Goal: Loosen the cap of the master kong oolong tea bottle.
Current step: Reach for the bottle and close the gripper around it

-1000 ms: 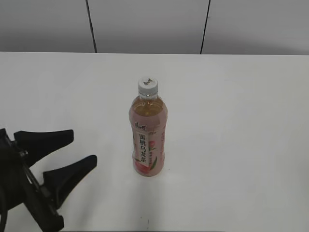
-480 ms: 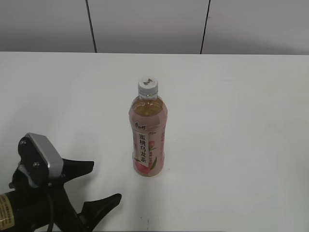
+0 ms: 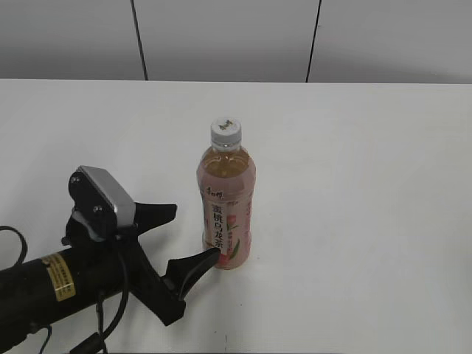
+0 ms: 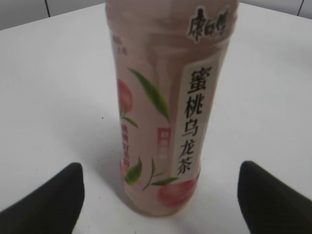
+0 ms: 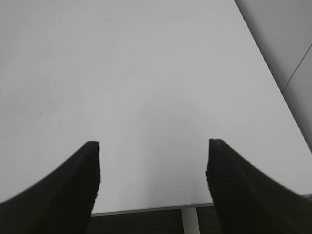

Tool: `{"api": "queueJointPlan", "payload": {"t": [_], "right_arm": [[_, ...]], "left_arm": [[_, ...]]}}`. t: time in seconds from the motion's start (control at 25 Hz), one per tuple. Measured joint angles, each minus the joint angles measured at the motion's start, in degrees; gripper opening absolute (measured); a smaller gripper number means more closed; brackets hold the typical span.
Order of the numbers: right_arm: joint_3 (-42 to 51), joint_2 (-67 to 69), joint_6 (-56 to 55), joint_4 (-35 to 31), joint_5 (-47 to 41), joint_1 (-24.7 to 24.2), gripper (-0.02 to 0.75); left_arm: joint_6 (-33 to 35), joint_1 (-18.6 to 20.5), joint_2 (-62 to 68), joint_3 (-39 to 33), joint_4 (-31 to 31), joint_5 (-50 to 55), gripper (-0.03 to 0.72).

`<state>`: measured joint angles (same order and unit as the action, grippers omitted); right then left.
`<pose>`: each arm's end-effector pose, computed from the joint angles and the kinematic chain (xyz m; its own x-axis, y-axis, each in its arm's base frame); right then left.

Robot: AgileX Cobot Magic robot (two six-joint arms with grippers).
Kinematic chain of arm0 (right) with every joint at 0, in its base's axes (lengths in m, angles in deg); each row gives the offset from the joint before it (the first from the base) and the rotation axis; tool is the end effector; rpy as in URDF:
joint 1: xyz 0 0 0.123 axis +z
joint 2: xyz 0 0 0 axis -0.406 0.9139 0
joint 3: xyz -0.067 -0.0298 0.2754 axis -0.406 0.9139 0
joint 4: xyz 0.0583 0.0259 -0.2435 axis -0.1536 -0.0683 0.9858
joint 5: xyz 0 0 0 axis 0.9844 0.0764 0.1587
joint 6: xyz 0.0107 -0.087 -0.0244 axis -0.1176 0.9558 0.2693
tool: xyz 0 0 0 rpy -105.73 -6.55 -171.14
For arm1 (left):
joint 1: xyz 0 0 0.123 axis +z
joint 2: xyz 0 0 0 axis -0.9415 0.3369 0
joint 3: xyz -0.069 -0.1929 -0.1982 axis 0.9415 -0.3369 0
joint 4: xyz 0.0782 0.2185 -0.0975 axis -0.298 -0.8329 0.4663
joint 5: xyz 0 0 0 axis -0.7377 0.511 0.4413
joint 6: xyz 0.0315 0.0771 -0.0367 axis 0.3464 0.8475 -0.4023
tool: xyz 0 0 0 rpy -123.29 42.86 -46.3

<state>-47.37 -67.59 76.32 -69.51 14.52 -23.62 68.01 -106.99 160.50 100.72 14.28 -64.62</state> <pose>-0.0086 -0.0018 0.2777 -0.4728 -0.0581 -0.8792 -0.0152 0.9982 -0.0578 0.1809 -0.1635 0.0998 -0.2228 0.2257 -0.9484 0.7812 0.6233 -0.0352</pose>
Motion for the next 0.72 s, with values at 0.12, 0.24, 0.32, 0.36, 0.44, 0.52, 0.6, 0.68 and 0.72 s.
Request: {"api": "queueJointPlan", "payload": {"t": [0.12, 0.24, 0.32, 0.36, 0.44, 0.52, 0.6, 0.68, 0.72], "right_arm": [[0.00, 0.00, 0.00, 0.00, 0.00, 0.00, 0.519], [0.00, 0.00, 0.00, 0.00, 0.00, 0.00, 0.519], [0.00, 0.00, 0.00, 0.00, 0.00, 0.00, 0.519], [0.00, 0.00, 0.00, 0.00, 0.00, 0.00, 0.519], [0.00, 0.00, 0.00, 0.00, 0.00, 0.00, 0.519], [0.00, 0.00, 0.00, 0.00, 0.00, 0.00, 0.519], [0.00, 0.00, 0.00, 0.00, 0.00, 0.00, 0.519], [0.00, 0.00, 0.00, 0.00, 0.00, 0.00, 0.519], [0.00, 0.00, 0.00, 0.00, 0.00, 0.00, 0.519]], "left_arm": [[-0.55, 0.00, 1.62, 2.48, -0.06, 0.00, 0.575], [-1.34, 0.00, 2.50, 4.69, -0.47, 0.00, 0.575], [-1.46, 0.00, 3.11, 6.22, -0.75, -0.03, 0.575], [-1.49, 0.00, 3.45, 6.97, -0.79, -0.03, 0.575], [-1.94, 0.00, 4.37, 8.32, -0.90, -0.03, 0.575], [-2.39, 0.00, 5.33, 9.34, -0.90, -0.03, 0.575], [-2.87, 0.00, 5.62, 9.64, -0.90, 0.02, 0.575], [-2.98, 0.00, 5.80, 10.20, -0.90, 0.02, 0.575], [-3.11, 0.00, 5.85, 10.65, -0.90, 0.02, 0.575]]}}
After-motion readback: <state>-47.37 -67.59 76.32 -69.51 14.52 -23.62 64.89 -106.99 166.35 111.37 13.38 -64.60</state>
